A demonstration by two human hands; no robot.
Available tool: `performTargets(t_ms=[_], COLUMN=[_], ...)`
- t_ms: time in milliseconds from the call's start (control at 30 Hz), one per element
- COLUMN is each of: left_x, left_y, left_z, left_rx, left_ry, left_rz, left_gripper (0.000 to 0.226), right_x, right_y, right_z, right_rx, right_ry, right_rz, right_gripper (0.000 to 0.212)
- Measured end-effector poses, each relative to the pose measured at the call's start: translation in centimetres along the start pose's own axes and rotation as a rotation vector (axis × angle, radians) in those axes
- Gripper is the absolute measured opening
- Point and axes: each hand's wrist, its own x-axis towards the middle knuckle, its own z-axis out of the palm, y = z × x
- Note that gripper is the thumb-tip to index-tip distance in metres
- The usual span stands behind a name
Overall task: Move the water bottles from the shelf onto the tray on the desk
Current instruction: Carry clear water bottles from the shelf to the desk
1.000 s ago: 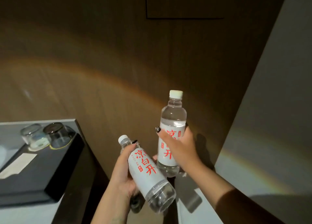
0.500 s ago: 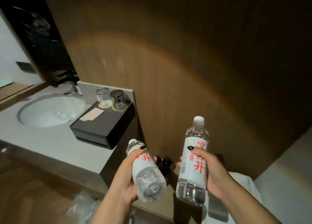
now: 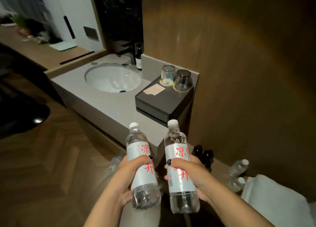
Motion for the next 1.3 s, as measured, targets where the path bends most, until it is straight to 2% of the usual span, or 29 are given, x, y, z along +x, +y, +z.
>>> performTargets(t_ms=[167,367,500,567,667,800,933,1033,1167,1233,1300], left_x=[-0.4,-0.6,-1.2,-1.2,-1.2,-0.4,0.4,2.0,5.2,6.9,8.6], left_y=[3.2,7.3,9.4,10.2,11.2,12.6,14.7,16.5,20.1,22.2,24.4], left_z=[-8.6,-18.3,-23.9,-26.5,-29.9,-33.7,-36.4,-38.5,-41.0,-42.1,-43.1], left_rx=[0.083,0.141,0.135,0.103,0.034,-0.020,-0.080,-0.098,-0.065,-0.047,-0.032], left_ry=[0.063,0.120,0.163,0.193,0.244,0.357,0.372,0.429,0.427,0.430,0.459], left_rz=[0.084,0.132,0.129,0.111,0.090,0.092,0.113,0.125,0.120,0.110,0.115], left_gripper=[0.069,0.057,0.042,0.045,0.046,0.043,0.051,0.074,0.053,0.052,0.051], right_x=[2.3,6.3,8.6,9.8,11.5,14.1,16.9,19.5,23.9,26.2,28.5], right_y=[0.9,2.5,2.9,2.9,2.5,1.9,1.1,0.1,-1.6,-2.6,-3.7], right_z=[8.6,19.1,25.3,27.8,31.0,34.7,38.1,40.8,44.2,46.1,47.7], right_rx=[-0.196,-0.242,-0.255,-0.274,-0.290,-0.243,-0.211,-0.245,-0.266,-0.276,-0.336], right_ry=[-0.003,-0.012,-0.059,-0.090,-0.139,-0.218,-0.256,-0.302,-0.301,-0.301,-0.305], right_rz=[0.007,0.029,0.070,0.076,0.086,0.134,0.183,0.190,0.193,0.181,0.120], right_gripper=[0.028,0.032,0.063,0.066,0.058,0.027,0.023,0.023,0.017,0.019,0.012])
